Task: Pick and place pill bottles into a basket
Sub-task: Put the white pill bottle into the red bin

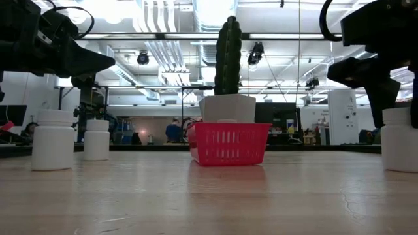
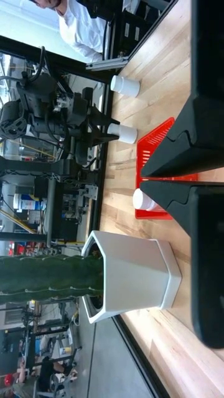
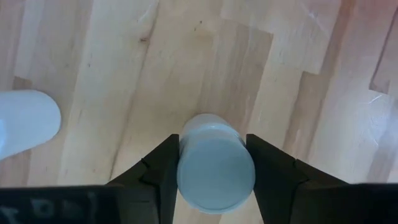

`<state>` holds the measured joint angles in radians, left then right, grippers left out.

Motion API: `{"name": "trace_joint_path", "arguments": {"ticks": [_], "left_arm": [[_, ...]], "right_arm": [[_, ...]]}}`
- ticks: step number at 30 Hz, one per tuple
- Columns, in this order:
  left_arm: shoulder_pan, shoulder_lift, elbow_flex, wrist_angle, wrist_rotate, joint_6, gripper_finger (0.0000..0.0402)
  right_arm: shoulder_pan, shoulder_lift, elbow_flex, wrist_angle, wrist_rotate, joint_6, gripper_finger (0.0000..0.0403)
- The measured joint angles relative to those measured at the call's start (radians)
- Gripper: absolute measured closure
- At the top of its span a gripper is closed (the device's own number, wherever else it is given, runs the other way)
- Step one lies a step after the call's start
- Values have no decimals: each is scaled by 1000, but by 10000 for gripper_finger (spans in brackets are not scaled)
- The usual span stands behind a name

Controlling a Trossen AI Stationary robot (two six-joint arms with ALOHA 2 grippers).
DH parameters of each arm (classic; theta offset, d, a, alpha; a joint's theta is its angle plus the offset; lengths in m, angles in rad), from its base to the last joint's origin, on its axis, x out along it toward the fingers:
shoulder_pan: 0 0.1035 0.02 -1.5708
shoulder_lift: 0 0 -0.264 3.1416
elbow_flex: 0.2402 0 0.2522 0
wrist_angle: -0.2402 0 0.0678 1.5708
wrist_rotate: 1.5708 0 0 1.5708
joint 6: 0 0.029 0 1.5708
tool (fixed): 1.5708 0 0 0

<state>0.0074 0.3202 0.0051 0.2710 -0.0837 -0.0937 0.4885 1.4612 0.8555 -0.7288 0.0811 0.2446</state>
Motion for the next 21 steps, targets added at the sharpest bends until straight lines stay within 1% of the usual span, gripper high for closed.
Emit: {"name": "trace_joint_path", "arguments": {"ticks": [10,15,21], "left_arm": [[0,0,0,0,0,0,401],[0,0,0,0,0,0,401],[0,0,0,0,0,0,401]], "right_arm": [[-73,0,75,-2,6,-96,256],[-119,0,132,-39,7,-150,256],[-174,1,197,-38,8,-240,256]]}}
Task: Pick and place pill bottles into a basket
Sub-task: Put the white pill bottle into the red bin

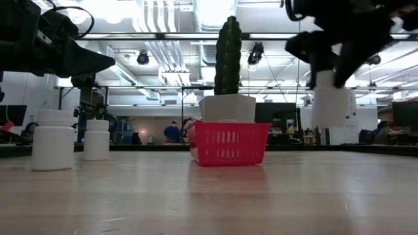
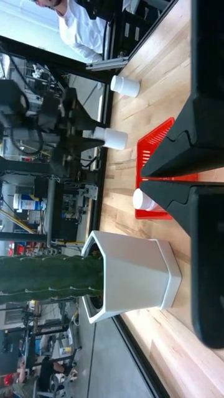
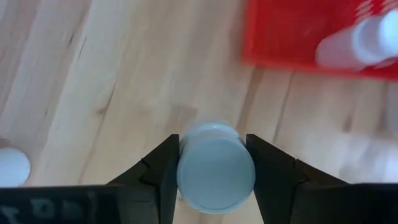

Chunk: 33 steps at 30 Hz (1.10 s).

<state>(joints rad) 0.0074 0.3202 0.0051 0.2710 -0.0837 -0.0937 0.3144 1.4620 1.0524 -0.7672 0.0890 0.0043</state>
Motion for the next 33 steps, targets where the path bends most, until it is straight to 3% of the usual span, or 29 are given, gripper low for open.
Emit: {"name": "trace_joint_path", "arguments": {"ticks": [17,33], "left_arm": [[0,1,0,0,0,0,401],[0,2,0,0,0,0,401]], "right_arm": [[-178,122,197,52,14,-241,256],[-230,297,407,52,4,-377,256]]}}
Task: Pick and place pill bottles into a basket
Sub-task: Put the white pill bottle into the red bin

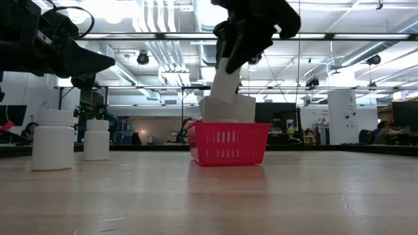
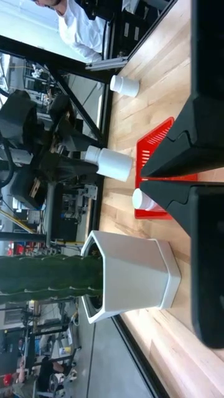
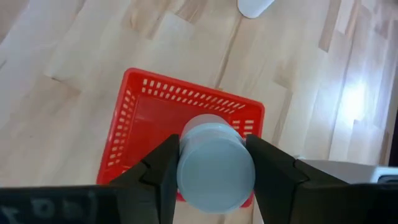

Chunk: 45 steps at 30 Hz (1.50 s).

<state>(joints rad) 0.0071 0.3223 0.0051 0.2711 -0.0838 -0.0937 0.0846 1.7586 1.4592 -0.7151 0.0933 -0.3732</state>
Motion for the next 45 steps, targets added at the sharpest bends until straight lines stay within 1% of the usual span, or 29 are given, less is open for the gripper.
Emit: {"name": "trace_joint_path", "arguments": {"ticks": [4,10,14,18,25,38,45], "left_arm": [[0,3,0,0,0,0,401],[0,5,0,0,0,0,401],[0,5,0,0,0,0,401],[0,6,0,0,0,0,401],[0,6,0,0,0,0,401],[0,11,0,0,0,0,401],[0,11,0,0,0,0,401]], "right_arm": [[-21,35,22,14,0,-28,256],[-65,89,22,76,-24,-71,256],[-92,115,23,80,-28,-80,256],[-113,130,23,98,-64,-83,256],[-121,158,22,107,-68,-99,256],[-122,251,38,119,-76,-118,256],[-122,253,56,120,-76,-113,256]]}}
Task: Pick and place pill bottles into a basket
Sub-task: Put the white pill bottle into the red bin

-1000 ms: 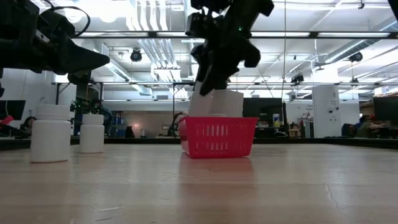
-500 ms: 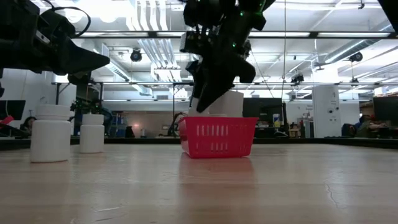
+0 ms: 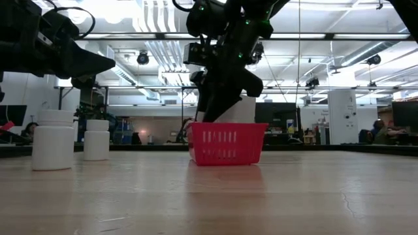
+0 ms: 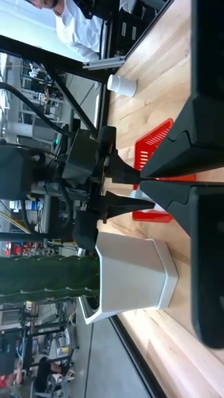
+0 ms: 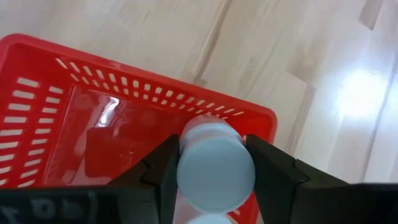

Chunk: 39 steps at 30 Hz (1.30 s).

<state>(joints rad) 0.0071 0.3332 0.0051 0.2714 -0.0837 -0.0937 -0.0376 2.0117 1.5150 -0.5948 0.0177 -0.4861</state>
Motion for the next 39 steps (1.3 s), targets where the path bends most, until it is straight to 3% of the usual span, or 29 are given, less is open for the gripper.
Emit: {"name": "trace_joint_path", "arguments": {"ticks": [12,18,39], "left_arm": [[0,-1,0,0,0,0,401],[0,0,0,-1,0,0,401],[0,0,0,-1,0,0,401]], "right_arm": [[0,0,2,-12,13,4,237],[-1,0,2,-37,95,4,234],[-7,0,2,-22,98,7,228]]}}
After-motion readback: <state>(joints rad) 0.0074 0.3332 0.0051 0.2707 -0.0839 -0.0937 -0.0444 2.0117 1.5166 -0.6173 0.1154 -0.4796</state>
